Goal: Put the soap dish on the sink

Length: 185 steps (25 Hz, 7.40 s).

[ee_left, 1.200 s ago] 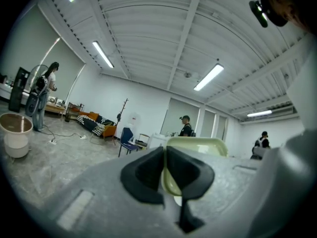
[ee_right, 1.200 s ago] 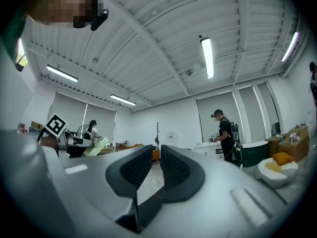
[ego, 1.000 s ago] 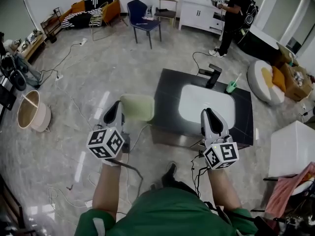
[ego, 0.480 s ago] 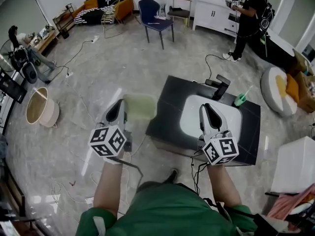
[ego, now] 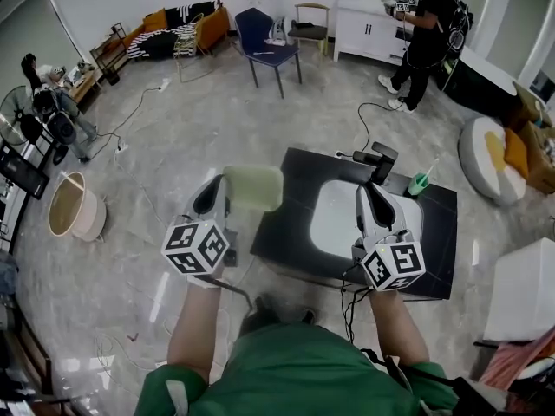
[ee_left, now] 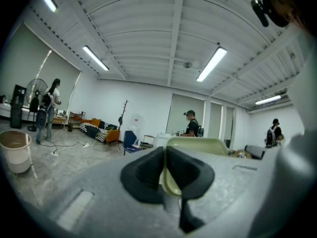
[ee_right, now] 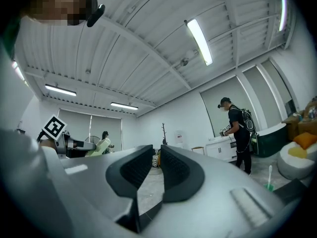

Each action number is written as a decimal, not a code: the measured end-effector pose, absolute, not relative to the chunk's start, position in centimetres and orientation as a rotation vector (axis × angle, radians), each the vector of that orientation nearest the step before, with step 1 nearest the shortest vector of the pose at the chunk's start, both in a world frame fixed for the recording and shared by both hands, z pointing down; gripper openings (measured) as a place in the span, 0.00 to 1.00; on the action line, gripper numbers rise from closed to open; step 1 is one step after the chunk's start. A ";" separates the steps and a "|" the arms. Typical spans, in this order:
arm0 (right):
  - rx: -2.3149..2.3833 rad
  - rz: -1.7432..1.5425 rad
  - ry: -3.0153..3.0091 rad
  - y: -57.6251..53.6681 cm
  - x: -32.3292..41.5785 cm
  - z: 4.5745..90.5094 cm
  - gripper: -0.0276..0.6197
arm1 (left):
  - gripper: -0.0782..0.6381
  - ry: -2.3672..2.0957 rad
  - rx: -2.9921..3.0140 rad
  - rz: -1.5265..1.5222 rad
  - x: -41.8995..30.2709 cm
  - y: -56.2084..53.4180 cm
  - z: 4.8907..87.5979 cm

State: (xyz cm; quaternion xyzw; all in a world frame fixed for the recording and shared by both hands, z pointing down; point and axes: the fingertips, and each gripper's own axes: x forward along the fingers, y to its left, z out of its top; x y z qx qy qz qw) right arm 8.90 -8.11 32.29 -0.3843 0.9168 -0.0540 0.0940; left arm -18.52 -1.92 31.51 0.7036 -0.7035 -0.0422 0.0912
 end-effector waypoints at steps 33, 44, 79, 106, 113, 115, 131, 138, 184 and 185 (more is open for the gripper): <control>-1.706 -0.204 2.600 -20.9 1.2 37.6 0.12 | 0.13 -1.579 2.200 0.096 -27.0 -25.8 46.4; -1.785 -0.357 2.545 -23.6 5.1 43.5 0.12 | 0.13 -1.511 2.144 0.277 -23.6 -30.7 55.0; -1.865 -0.773 2.536 -27.0 12.3 58.6 0.12 | 0.14 -1.459 1.892 0.634 -17.7 -40.8 75.1; -1.766 -0.580 2.578 -28.2 9.7 53.0 0.12 | 0.20 -1.589 2.161 0.427 -18.5 -38.2 60.7; -1.749 -0.475 2.558 -27.7 9.8 49.3 0.12 | 0.20 -1.644 2.281 0.306 -17.7 -34.9 52.6; -1.768 -0.433 2.552 -27.3 9.8 48.2 0.12 | 0.20 -1.654 2.301 0.274 -17.4 -33.6 50.8; -1.695 -0.209 2.498 -26.6 8.1 37.8 0.12 | 0.20 -1.808 2.483 0.111 -17.4 -28.5 36.6; -1.665 -0.107 2.465 -26.2 7.4 33.7 0.12 | 0.20 -1.832 2.543 0.009 -17.0 -27.3 32.2; -1.592 0.084 2.496 -24.5 5.9 28.1 0.12 | 0.18 -1.836 2.588 -0.079 -17.2 -26.2 28.6; -1.589 0.091 2.499 -24.5 5.8 28.2 0.12 | 0.18 -1.835 2.586 -0.078 -17.3 -26.2 28.7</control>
